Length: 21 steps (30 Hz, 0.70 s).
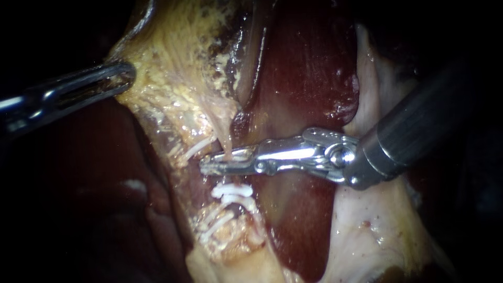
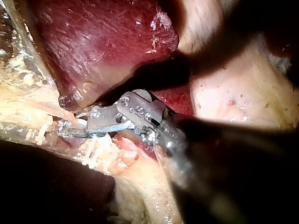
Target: Going back third clip right tube
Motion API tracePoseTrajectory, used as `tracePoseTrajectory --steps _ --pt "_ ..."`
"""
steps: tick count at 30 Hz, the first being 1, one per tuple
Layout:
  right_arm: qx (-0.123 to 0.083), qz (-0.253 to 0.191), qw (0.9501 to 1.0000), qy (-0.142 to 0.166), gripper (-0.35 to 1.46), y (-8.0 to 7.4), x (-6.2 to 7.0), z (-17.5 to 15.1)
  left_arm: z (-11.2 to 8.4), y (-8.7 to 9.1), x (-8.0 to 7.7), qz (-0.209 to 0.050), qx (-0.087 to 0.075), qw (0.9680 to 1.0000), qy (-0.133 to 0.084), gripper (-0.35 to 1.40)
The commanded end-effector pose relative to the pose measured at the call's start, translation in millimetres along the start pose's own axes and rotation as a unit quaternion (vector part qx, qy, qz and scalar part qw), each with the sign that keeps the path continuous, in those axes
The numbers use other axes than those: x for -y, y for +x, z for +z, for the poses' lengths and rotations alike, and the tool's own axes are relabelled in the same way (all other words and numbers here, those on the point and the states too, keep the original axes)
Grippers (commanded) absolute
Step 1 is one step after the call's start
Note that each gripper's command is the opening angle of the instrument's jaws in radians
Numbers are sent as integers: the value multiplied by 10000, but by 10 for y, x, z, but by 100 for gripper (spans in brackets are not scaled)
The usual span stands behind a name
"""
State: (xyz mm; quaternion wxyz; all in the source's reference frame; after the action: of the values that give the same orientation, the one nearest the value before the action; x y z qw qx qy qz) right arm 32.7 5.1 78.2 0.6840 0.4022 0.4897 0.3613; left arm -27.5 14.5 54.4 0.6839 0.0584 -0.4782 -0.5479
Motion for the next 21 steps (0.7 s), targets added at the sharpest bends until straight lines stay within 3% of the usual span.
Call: tracePoseTrajectory --steps 1,2,6,9,16,21 --pt "0 0 10000 1 -35 -1 0 0 0 0 0 0 0 10000 2 -35" --pt "-1 1 10000 1 -35 -1 0 -1 0 0 0 0 0 10000 2 -35" --pt "5 -205 9998 3 36 0 0 -1 0 0 0 0 -1 10000 2 -35" --pt "-71 -476 9987 -146 58 0 0 -1 0 0 0 0 -1 10000 3 -35" --pt "-81 -1099 9939 -92 60 -4 5 -22 -1 0 0 0 -1 10000 3 -35" --pt "-34 -1652 9863 -37 60 -6 9 -43 -2 0 0 0 -1 10000 2 -35"
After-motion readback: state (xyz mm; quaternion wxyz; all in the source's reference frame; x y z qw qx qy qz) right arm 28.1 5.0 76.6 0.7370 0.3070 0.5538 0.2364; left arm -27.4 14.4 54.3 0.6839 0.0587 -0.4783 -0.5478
